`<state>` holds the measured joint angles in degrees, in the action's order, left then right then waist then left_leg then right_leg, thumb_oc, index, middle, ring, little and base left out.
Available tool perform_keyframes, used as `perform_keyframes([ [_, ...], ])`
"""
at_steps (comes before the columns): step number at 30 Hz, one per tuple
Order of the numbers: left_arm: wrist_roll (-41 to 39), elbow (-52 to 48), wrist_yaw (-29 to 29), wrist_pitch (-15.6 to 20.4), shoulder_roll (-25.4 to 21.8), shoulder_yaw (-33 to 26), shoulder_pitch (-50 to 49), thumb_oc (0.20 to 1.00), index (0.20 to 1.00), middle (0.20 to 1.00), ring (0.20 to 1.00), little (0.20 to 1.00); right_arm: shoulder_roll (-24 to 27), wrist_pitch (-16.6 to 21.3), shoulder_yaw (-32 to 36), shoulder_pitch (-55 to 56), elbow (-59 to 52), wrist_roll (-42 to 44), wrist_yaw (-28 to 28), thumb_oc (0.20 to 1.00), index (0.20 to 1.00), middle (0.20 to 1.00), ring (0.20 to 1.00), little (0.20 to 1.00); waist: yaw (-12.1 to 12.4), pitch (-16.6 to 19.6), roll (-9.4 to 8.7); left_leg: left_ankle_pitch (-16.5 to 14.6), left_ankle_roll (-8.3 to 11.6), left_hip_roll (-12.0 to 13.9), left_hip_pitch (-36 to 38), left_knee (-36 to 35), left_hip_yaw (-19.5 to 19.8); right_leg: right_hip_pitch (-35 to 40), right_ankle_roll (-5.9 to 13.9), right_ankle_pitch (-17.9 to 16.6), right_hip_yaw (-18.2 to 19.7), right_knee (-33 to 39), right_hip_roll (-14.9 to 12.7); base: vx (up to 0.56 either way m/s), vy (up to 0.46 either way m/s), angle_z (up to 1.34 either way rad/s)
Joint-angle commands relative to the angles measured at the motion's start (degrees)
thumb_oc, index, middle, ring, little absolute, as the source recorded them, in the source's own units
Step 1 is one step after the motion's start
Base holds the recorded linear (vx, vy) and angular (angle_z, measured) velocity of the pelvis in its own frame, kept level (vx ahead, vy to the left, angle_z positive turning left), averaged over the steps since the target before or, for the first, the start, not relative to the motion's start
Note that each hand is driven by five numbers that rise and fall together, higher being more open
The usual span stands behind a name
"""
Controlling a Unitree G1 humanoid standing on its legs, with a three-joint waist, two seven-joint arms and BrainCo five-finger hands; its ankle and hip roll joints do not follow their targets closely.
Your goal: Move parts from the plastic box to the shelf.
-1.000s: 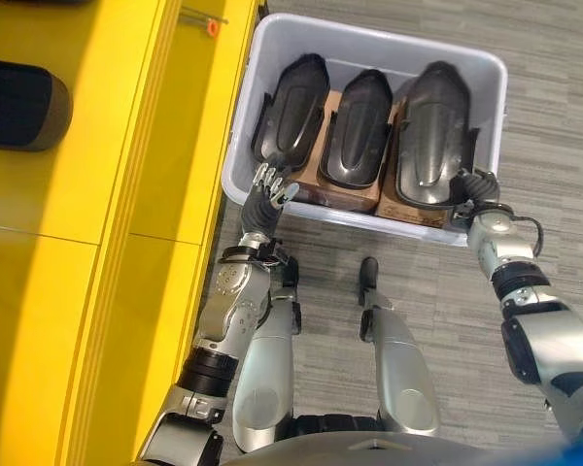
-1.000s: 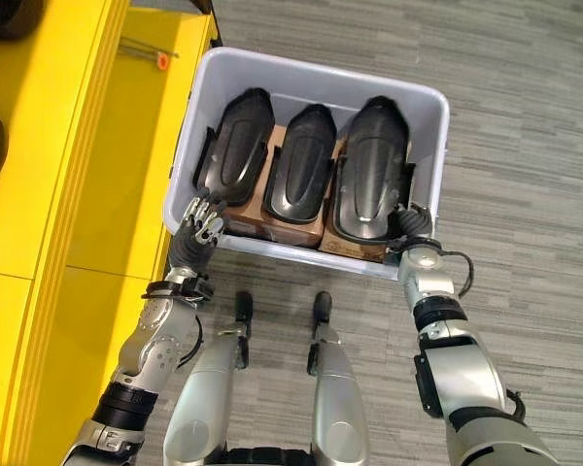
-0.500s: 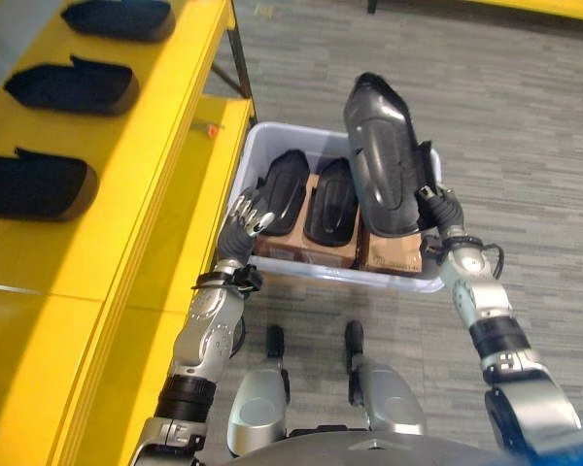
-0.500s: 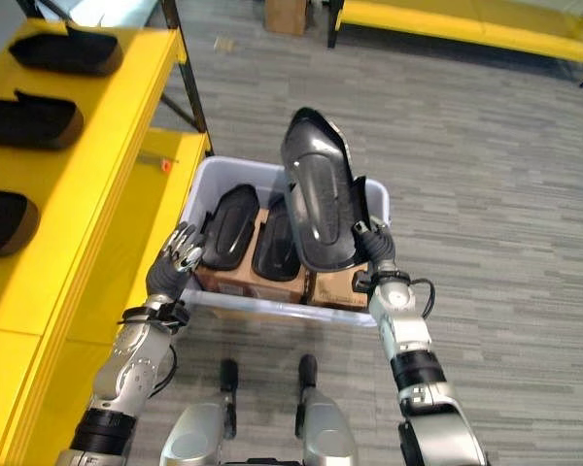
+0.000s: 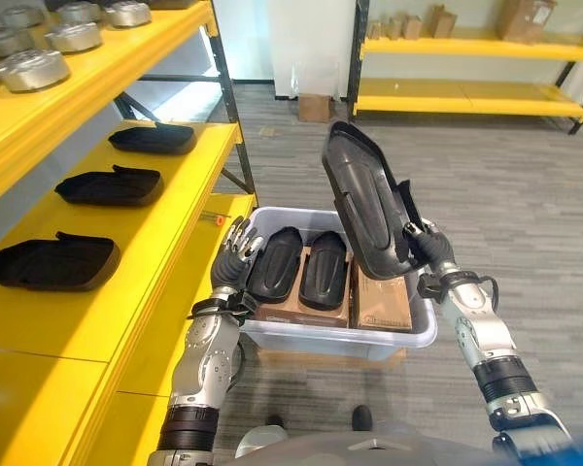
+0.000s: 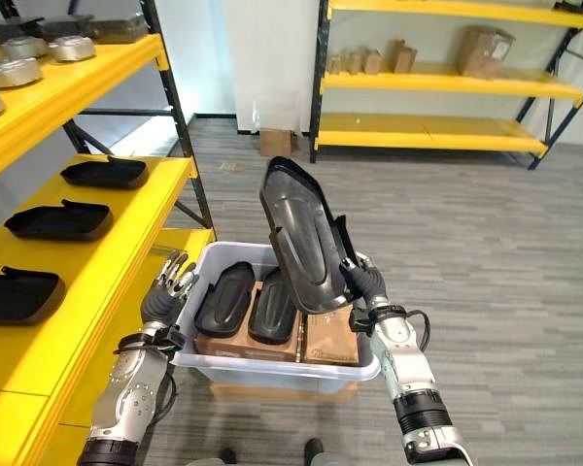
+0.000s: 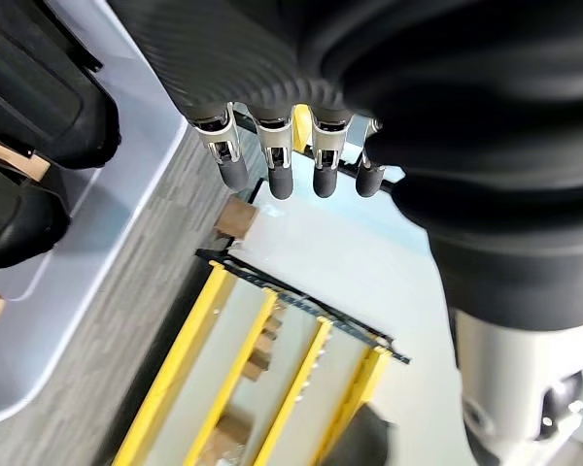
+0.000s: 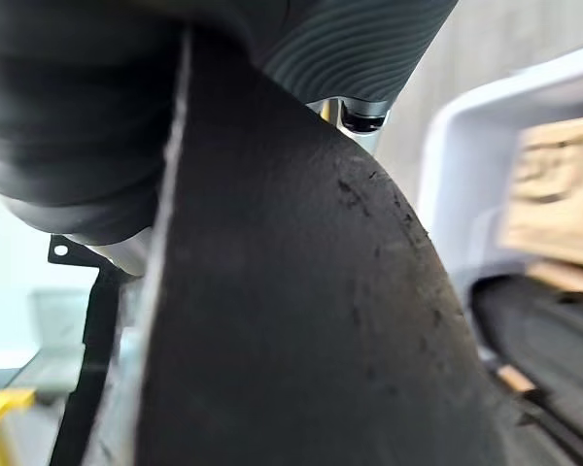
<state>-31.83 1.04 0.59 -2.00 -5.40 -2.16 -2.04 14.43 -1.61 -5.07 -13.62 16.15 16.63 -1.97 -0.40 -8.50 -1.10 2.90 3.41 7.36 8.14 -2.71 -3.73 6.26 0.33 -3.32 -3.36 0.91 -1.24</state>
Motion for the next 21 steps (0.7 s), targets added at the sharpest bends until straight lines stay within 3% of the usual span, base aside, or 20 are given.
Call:
perform_keyframes([
  [1,1.5,-3.2,1.4,2.0,-2.3,-0.5,-1.5,1.0,1.0,1.0,1.0,1.0,-1.7,4.8,0.7,-3.4,-5.8,2.2,-0.6,0.2,0.2,0.2,0.2,0.2,2.1,2.0,-0.13,-0.1,1.55,6.3,-2.8,3.0,3.1,-2.6,0.28,7.4,-1.8,-10.9,-1.5,-0.06,-0.161,0.27],
  [5,1.6,-1.9,0.8,2.3,-1.6,-2.0,-3.3,1.0,1.0,1.0,1.0,1.0,-2.5,5.3,-1.0,-5.9,-6.8,4.0,0.5,0.2,0.2,0.2,0.2,0.2,3.9,0.3,-0.02,3.9,2.53,7.4,-5.6,3.0,6.9,-2.5,-0.77,8.5,-4.6,-11.7,-0.3,-0.14,-0.18,0.42],
  [6,1.8,-0.6,0.6,2.3,-1.5,-1.8,-3.9,1.0,1.0,1.0,1.0,1.0,-3.7,5.9,-0.8,-6.8,-7.0,4.9,1.3,0.2,0.2,0.2,0.2,0.2,4.8,-1.3,0.34,7.4,3.02,7.6,-8.9,3.2,7.0,-2.3,-1.22,8.9,-7.5,-11.5,-0.3,-0.23,-0.151,0.57],
  [7,2.0,-0.6,0.6,2.4,-1.9,-1.3,-4.0,1.0,1.0,1.0,1.0,1.0,-3.9,6.1,-1.1,-7.4,-7.3,5.2,1.8,0.2,0.2,0.2,0.2,0.2,4.8,-2.2,0.27,8.3,2.55,7.5,-11.0,4.5,5.7,-2.3,-1.27,9.0,-9.1,-12.1,-1.1,-0.25,-0.127,0.81],
  [8,2.9,-0.4,0.3,2.6,-2.3,-1.0,-3.9,1.0,1.0,1.0,1.0,1.0,-4.1,6.4,-1.5,-7.6,-8.1,4.9,2.1,0.2,0.2,0.2,0.2,0.2,4.6,-2.4,0.07,8.2,1.87,8.4,-12.4,6.3,0.6,-2.6,-1.28,9.1,-11.5,-12.6,-2.2,-0.13,-0.041,1.89],
  [11,4.3,-0.4,0.1,3.1,-2.8,-0.8,-4.1,1.0,1.0,1.0,1.0,1.0,-4.9,6.1,-1.1,-6.0,-9.0,4.3,2.5,0.2,0.2,0.2,0.2,0.2,4.3,-2.4,0.45,9.6,2.01,9.7,-13.7,8.8,-3.5,-2.6,-1.43,8.8,-13.8,-12.6,-3.3,-0.07,-0.013,1.65],
  [15,3.6,0.1,0.5,2.9,-1.2,-0.7,-4.1,1.0,1.0,1.0,1.0,1.0,-6.9,5.6,-1.3,-2.6,-9.2,3.3,0.8,0.2,0.2,0.2,0.2,0.2,4.3,-2.5,1.1,9.8,2.74,11.2,-12.6,9.6,-3.3,-1.7,-1.29,9.9,-17.3,-13.9,-5.1,-0.01,0.054,0.86],
  [18,3.3,0.3,0.9,2.8,-0.6,0.1,-4.2,1.0,1.0,1.0,1.0,1.0,-9.0,5.2,-0.1,-1.2,-7.9,3.2,0.3,0.2,0.2,0.2,0.2,0.2,3.8,-1.8,1.8,9.5,3.32,13.8,-9.3,5.7,-8.4,-0.2,-0.45,10.8,-21.0,-14.4,-6.6,0.02,0.136,0.55],
  [20,3.4,0.9,0.9,3.0,-1.1,0.8,-3.4,1.0,1.0,1.0,1.0,1.0,-9.6,5.1,0.0,-0.3,-8.3,2.8,0.1,0.2,0.2,0.2,0.2,0.2,4.1,-1.4,2.43,9.7,3.92,12.8,-7.6,2.8,-8.7,0.6,-0.16,11.0,-22.0,-13.8,-6.8,0.08,0.215,0.79],
  [21,3.4,1.7,0.8,2.9,-1.5,1.2,-2.6,1.0,1.0,1.0,1.0,1.0,-10.9,5.1,0.8,0.0,-8.0,2.9,0.1,0.2,0.2,0.2,0.2,0.2,4.6,-1.3,1.69,7.6,3.51,11.5,-8.1,4.3,-9.1,2.2,0.39,10.7,-23.2,-12.7,-8.2,0.12,0.294,0.4],
])
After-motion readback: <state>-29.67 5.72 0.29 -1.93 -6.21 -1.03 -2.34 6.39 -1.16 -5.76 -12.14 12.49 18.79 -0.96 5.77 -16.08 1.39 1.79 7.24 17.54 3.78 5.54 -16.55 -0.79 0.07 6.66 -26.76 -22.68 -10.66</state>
